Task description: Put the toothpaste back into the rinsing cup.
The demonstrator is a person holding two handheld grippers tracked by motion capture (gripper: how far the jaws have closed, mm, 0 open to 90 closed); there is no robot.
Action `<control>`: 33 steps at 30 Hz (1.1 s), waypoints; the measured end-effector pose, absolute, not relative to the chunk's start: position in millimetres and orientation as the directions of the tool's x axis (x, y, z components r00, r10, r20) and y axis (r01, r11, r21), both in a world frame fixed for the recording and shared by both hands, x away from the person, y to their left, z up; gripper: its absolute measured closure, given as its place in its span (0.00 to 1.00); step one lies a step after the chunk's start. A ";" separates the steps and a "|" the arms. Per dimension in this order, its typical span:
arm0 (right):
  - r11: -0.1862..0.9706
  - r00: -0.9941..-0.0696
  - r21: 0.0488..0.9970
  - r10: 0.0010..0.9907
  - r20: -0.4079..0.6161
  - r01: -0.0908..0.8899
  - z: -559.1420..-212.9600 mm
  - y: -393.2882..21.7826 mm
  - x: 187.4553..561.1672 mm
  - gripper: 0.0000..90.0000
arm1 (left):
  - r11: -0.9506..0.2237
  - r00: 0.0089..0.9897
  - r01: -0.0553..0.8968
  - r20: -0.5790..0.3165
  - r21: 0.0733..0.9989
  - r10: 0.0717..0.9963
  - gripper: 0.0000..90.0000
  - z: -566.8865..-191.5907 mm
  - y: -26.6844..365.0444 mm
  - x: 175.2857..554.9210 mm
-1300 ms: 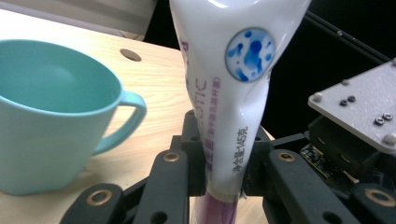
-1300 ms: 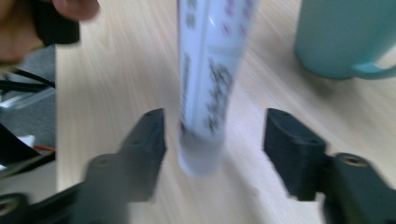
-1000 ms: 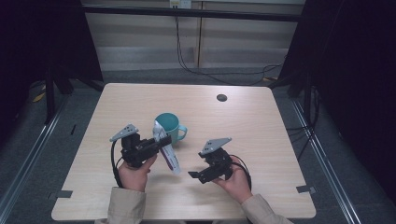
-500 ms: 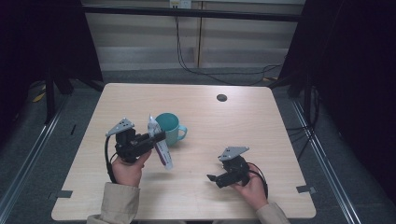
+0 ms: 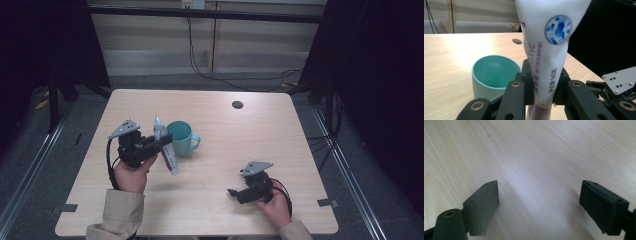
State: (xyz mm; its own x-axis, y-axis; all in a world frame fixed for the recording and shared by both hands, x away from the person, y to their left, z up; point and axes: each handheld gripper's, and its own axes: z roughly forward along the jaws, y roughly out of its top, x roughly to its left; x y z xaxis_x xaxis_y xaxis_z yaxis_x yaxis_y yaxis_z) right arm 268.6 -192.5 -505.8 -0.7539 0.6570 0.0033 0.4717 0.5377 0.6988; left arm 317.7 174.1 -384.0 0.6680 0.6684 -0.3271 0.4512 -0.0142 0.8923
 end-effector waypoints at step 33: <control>0.510 -0.756 0.724 0.654 0.024 0.465 -510.5 -199.1 267.9 0.14 | -0.040 0.677 0.386 -0.254 0.922 0.691 0.85 -339.0 163.5 345.7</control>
